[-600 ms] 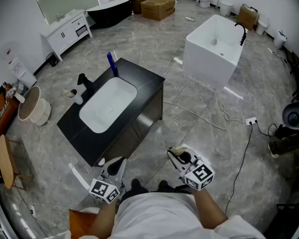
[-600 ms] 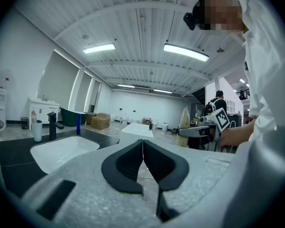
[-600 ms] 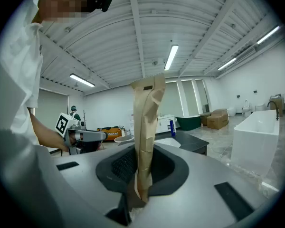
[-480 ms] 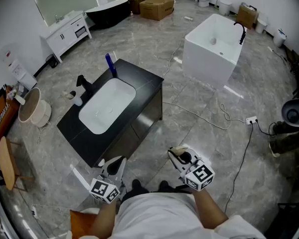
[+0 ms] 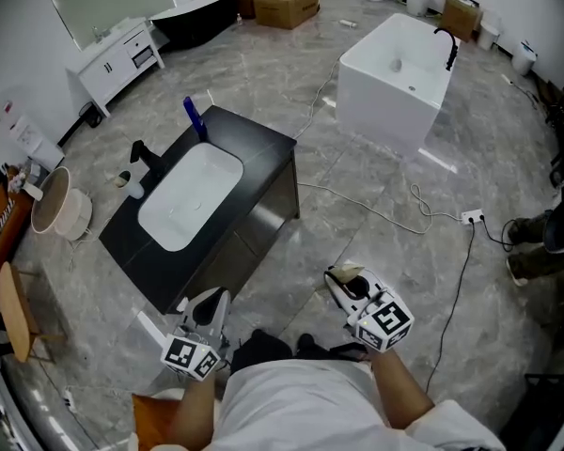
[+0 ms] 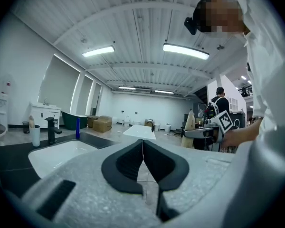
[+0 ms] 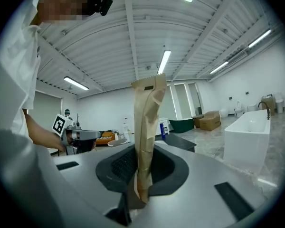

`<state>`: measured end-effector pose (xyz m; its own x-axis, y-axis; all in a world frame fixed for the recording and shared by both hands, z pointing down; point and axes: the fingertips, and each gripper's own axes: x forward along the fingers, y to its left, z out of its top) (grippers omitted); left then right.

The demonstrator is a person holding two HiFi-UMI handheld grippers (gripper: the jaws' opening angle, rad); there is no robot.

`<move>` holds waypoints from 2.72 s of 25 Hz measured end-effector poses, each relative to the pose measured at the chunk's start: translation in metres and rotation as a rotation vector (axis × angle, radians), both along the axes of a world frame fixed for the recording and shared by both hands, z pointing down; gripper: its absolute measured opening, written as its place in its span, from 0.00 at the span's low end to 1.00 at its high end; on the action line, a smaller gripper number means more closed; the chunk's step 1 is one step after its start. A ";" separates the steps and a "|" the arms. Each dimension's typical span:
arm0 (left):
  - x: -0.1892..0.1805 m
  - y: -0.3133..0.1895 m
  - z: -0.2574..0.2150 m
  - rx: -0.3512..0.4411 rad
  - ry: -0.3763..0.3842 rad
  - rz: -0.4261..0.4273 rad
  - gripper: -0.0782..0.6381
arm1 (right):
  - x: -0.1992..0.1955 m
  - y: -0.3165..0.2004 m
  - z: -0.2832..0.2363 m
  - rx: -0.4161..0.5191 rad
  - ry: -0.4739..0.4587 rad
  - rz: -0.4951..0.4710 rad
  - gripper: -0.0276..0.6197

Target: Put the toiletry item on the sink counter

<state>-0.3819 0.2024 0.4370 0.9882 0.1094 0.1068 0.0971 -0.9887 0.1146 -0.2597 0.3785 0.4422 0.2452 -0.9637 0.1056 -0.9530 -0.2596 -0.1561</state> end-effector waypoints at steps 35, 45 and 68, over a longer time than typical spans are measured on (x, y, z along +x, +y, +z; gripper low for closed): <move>0.303 -0.068 0.037 -0.202 0.010 0.103 0.13 | 0.293 -0.042 -0.014 -0.097 0.009 0.178 0.12; 0.337 -0.112 0.047 -0.212 0.002 -0.030 0.13 | 0.351 -0.111 0.007 -0.093 -0.022 0.023 0.12; 0.450 -0.138 -0.005 -0.106 -0.004 -0.573 0.13 | 0.585 -0.223 -0.006 -0.012 -0.035 -0.440 0.12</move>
<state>0.0681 0.0645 0.4317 0.8923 -0.4327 0.1286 -0.4510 -0.8662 0.2152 0.3251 0.1554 0.4359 -0.1921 -0.9742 0.1184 -0.9674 0.1678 -0.1895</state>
